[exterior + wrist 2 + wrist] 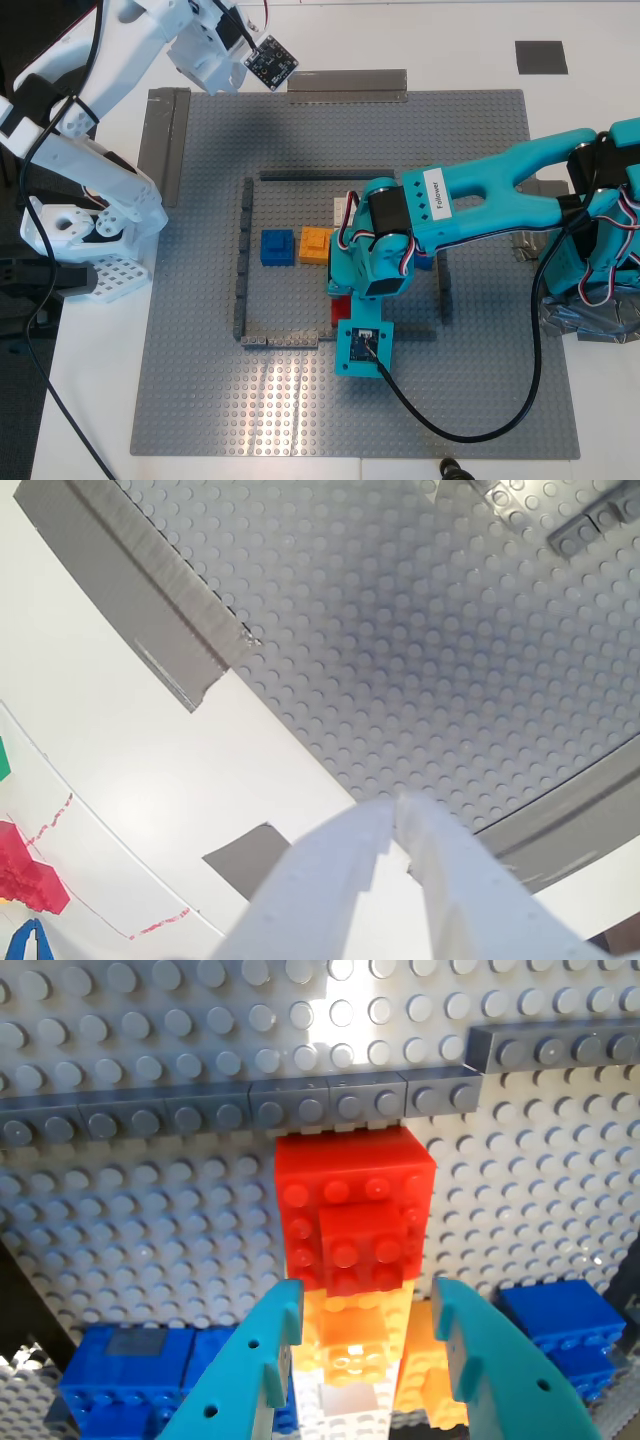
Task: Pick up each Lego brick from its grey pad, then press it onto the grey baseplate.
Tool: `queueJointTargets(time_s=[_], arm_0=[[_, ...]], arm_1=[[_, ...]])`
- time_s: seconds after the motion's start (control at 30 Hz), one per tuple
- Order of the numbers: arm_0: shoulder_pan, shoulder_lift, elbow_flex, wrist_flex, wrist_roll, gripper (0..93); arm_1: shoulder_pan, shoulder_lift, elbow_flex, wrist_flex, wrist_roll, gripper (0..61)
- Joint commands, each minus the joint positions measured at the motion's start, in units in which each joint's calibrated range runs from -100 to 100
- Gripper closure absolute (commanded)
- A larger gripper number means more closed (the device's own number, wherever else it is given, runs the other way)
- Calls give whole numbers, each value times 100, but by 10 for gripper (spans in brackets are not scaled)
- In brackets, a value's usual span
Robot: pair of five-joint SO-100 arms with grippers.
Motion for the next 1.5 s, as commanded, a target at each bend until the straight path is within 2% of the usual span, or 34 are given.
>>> queueJointTargets(time_s=[0.0, 0.33, 0.83, 1.0, 1.2, 1.47], arm_0=[[-94, -29, -37, -47, -4, 763], [-116, -175, -127, 91, 5, 760], [218, -1669, -127, 783, -9, 764], [1654, -2046, -55, 824, 54, 766], [3685, -2227, -127, 807, 401, 913], [6035, -2235, -353, 815, 933, 915]], arm_1=[[66, -305, -112, -116, 0, 613], [146, -202, -266, 55, 64, 613], [117, -150, -465, 323, 39, 613], [15, -124, -428, 323, 15, 613], [-28, -124, -428, 348, 10, 613], [-28, -150, -428, 405, 20, 613]])
